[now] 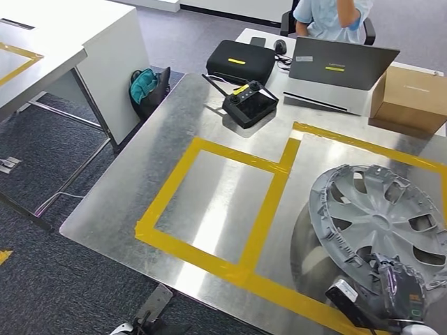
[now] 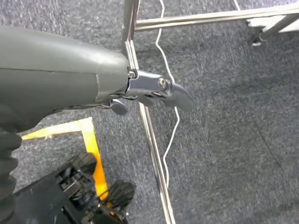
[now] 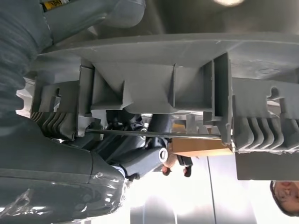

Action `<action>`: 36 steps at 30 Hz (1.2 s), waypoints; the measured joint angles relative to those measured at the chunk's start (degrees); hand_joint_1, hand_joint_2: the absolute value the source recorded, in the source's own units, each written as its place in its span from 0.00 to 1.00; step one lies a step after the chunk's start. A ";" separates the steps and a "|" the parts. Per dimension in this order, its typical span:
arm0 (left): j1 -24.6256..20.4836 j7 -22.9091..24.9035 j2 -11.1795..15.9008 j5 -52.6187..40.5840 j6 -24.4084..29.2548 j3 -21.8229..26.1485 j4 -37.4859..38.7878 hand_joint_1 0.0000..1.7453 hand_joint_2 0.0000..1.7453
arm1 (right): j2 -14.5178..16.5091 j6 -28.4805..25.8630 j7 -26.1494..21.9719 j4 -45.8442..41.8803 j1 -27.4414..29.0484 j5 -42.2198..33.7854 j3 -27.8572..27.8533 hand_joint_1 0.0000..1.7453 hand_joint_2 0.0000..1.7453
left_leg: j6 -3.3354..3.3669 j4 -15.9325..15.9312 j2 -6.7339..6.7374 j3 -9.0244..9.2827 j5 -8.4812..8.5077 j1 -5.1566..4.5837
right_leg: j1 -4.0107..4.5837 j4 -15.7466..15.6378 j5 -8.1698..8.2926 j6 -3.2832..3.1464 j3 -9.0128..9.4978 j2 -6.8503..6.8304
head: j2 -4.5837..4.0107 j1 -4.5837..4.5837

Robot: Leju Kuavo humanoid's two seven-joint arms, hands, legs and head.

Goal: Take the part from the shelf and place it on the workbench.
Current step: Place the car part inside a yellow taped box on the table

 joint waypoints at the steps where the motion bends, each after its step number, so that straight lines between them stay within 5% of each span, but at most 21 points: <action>1: -0.03 0.04 0.02 -0.19 0.04 -0.06 0.00 0.00 1.00 | 0.00 0.00 0.03 0.00 0.09 0.01 -0.14 0.00 1.00 | 0.01 0.00 0.00 -0.01 0.01 0.00 | 0.00 -0.01 0.00 0.00 0.00 -0.01 | 0.00 0.01; 6: -0.09 0.26 0.09 -0.67 0.05 -0.48 0.00 0.00 1.00 | 0.00 0.00 0.08 0.00 0.45 0.02 -0.73 0.00 1.00 | 0.04 0.00 -0.01 -0.06 0.03 0.00 | 0.00 -0.06 0.03 0.05 -0.01 -0.01 | 0.00 0.01; 10: -0.09 -0.02 0.11 -0.23 -0.15 -0.49 0.00 0.00 0.00 | 0.01 0.00 -0.01 -0.18 0.59 -0.08 -1.07 0.00 1.00 | 0.05 0.00 -0.01 -0.08 0.03 0.00 | 0.00 -0.08 0.04 0.06 -0.02 -0.01 | 0.00 0.01; 36: -0.09 -0.27 0.25 -0.34 1.05 -0.49 0.00 0.00 0.00 | 2.95 -0.06 -3.67 -4.38 1.73 -5.67 -4.89 0.00 1.00 | 0.05 0.00 0.00 -0.16 0.02 0.00 | 0.00 -0.09 0.05 0.06 -0.13 0.00 | 0.00 0.01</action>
